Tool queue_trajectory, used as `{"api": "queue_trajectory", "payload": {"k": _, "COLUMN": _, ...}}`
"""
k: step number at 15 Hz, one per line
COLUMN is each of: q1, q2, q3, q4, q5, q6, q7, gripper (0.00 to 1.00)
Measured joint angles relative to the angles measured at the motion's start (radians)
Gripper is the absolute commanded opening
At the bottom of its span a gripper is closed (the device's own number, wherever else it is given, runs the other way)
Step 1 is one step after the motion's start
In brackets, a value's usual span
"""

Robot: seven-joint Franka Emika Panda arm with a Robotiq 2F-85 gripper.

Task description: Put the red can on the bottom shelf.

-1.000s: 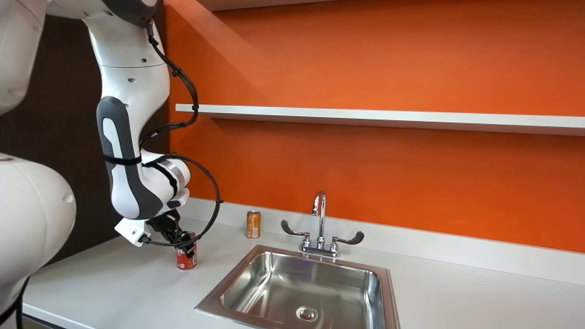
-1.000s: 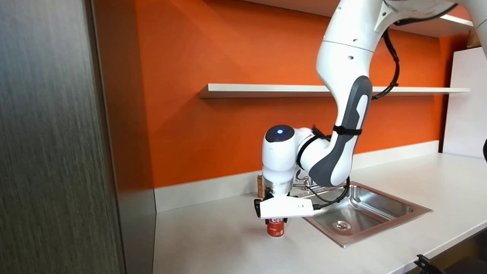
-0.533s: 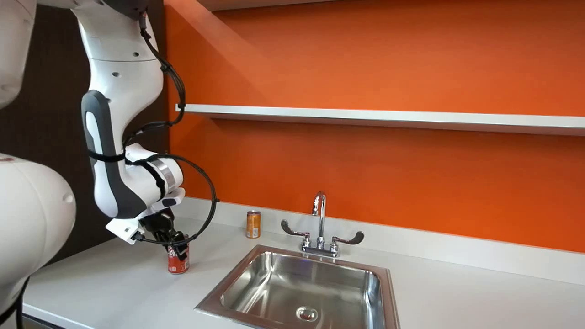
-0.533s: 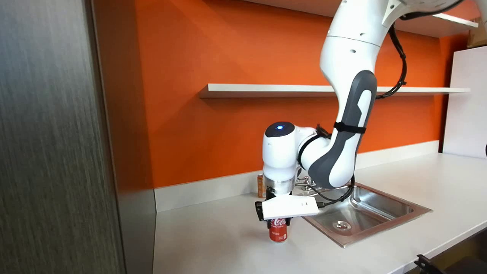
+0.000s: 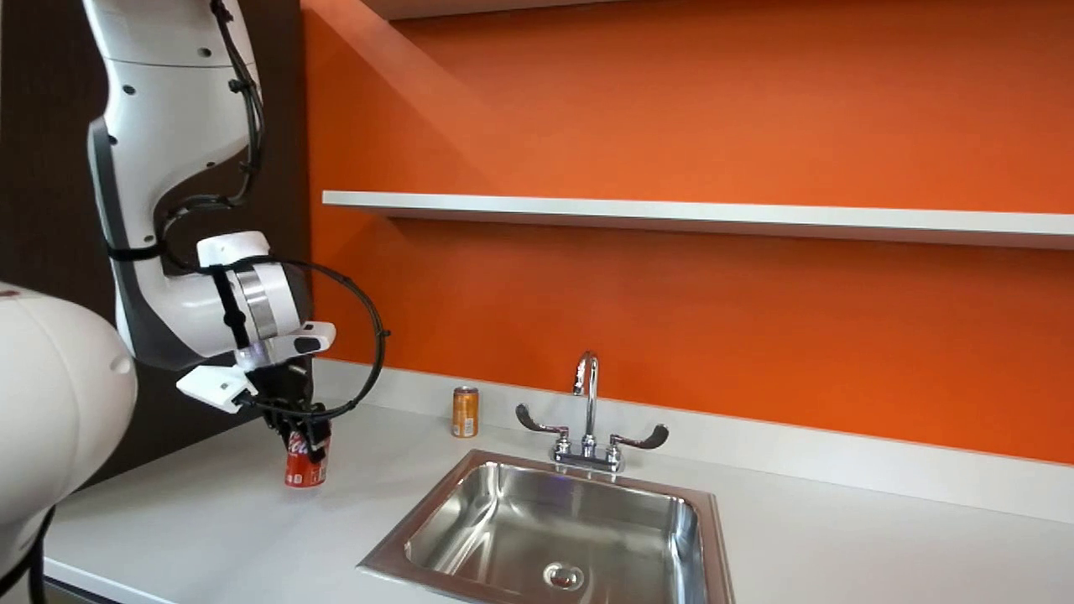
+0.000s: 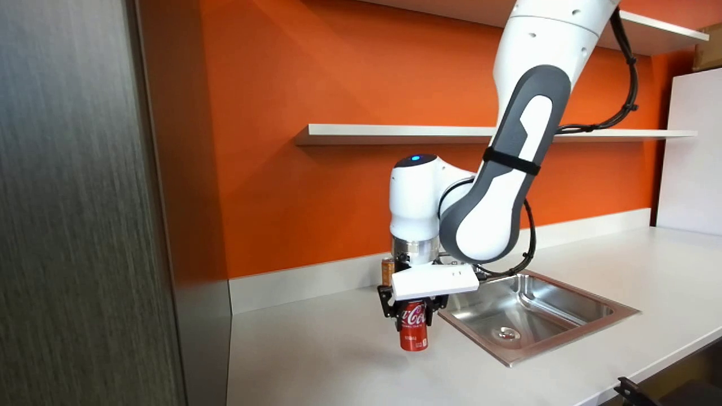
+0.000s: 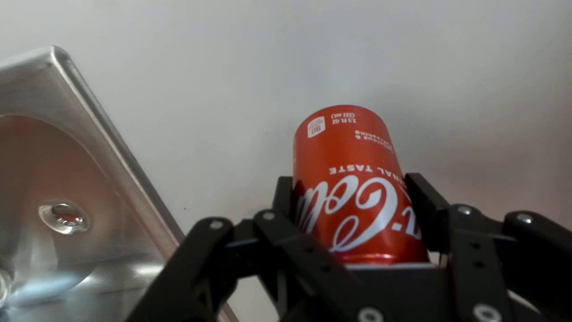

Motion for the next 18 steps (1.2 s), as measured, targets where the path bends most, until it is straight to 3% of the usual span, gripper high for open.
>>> {"api": "queue_trajectory", "payload": {"k": 4, "q1": 0.004, "q2": -0.124, "q3": 0.035, "q4": -0.003, "q5": 0.278, "q6": -0.125, "q7": -0.281, "gripper": 0.39}}
{"api": "queue_trajectory", "payload": {"k": 7, "q1": 0.007, "q2": -0.241, "q3": 0.050, "q4": 0.006, "q5": 0.397, "q6": -0.261, "q7": -0.412, "gripper": 0.39}}
{"api": "queue_trajectory", "payload": {"k": 13, "q1": 0.006, "q2": -0.441, "q3": 0.065, "q4": 0.060, "q5": 0.454, "q6": -0.506, "q7": -0.529, "gripper": 0.39}}
{"api": "queue_trajectory", "payload": {"k": 18, "q1": 0.001, "q2": -0.565, "q3": 0.090, "q4": 0.114, "q5": 0.454, "q6": -0.606, "q7": -0.554, "gripper": 0.39}}
